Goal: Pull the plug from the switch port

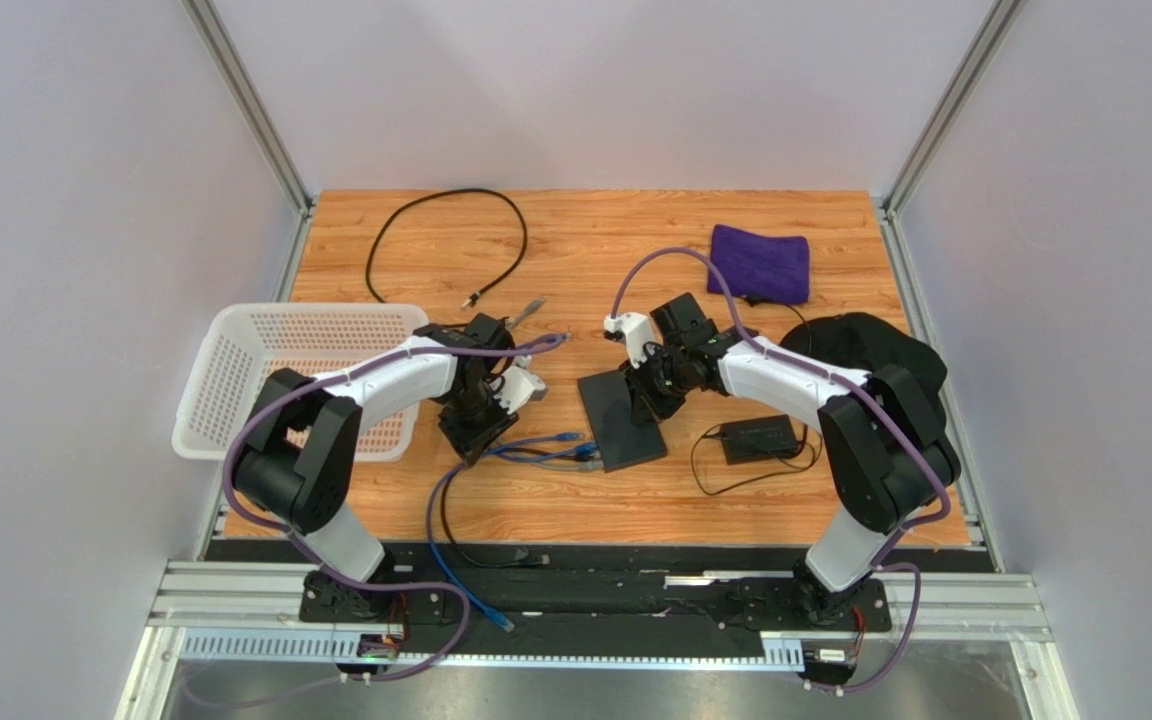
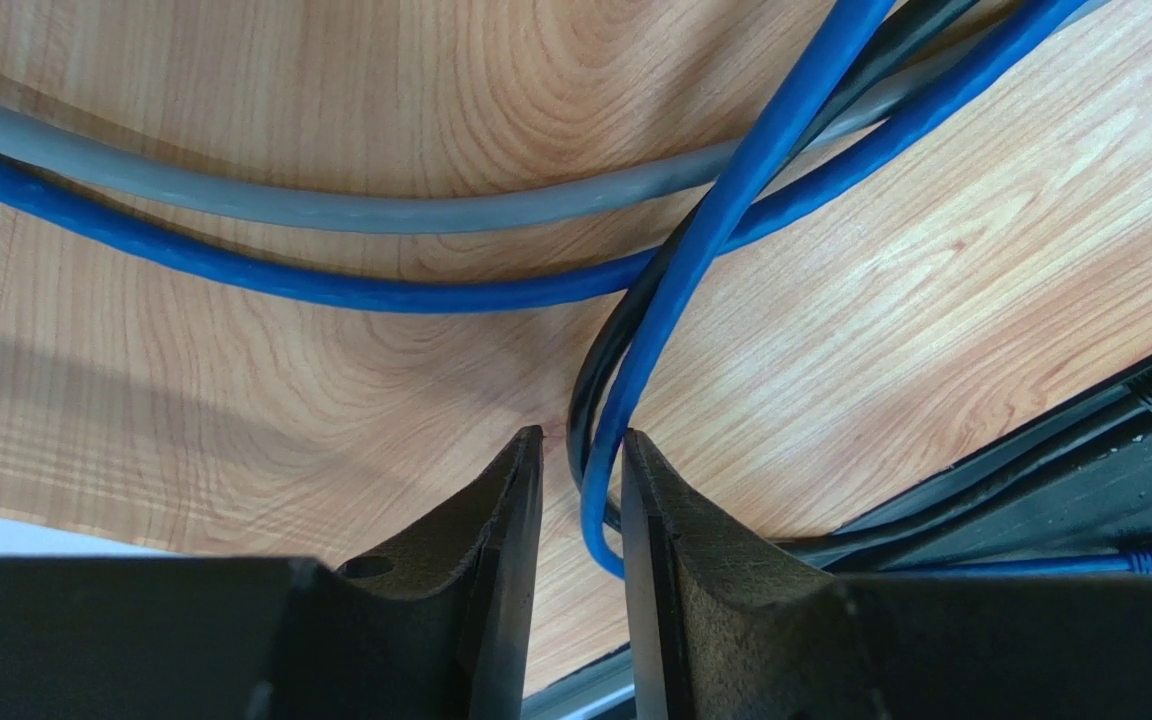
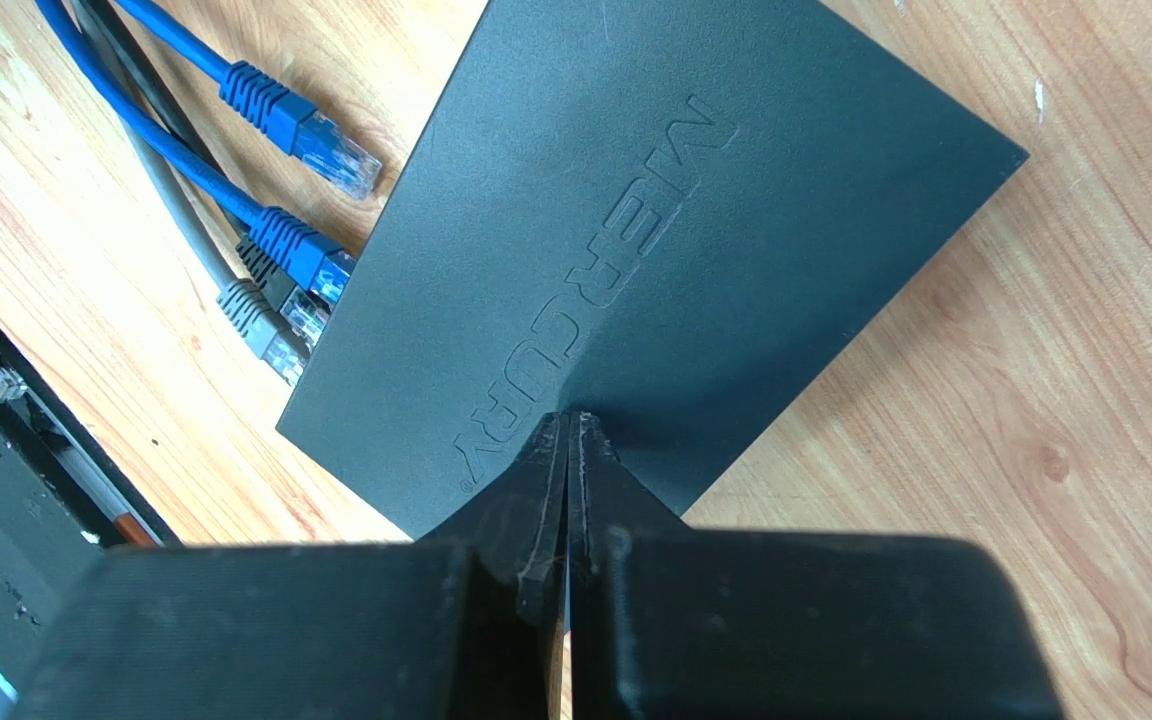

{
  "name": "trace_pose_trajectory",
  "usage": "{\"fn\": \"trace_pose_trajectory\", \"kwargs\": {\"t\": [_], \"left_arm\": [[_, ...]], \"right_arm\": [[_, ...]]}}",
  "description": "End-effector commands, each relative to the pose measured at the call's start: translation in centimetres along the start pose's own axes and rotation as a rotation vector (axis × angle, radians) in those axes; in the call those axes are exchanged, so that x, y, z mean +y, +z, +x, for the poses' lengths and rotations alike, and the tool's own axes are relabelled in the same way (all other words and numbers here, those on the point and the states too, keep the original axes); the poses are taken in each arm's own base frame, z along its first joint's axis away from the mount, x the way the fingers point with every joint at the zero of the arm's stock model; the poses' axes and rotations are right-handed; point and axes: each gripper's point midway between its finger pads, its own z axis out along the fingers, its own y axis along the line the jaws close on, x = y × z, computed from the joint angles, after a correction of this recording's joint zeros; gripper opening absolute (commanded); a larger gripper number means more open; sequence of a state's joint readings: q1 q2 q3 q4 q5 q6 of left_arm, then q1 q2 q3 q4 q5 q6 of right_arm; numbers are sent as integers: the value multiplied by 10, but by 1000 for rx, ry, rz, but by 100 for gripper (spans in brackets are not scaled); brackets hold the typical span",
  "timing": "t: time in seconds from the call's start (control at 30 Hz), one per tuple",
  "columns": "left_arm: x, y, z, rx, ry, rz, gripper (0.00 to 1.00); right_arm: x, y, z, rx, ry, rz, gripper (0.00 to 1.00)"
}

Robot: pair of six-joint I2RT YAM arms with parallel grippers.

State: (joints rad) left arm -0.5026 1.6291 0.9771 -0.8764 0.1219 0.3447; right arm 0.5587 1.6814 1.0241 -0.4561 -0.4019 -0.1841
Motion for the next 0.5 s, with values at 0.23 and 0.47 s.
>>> {"fn": "trace_pose_trajectory", "kwargs": {"t": [0.23,0.47], "left_arm": [[-3,-6,-6,-41,44,13,23],[-5,-5,-4,-30,51,26,11]], "right_arm": [[-5,8,4,33,-7,19,0],[-6,8,5,34,-5,18,0]]}}
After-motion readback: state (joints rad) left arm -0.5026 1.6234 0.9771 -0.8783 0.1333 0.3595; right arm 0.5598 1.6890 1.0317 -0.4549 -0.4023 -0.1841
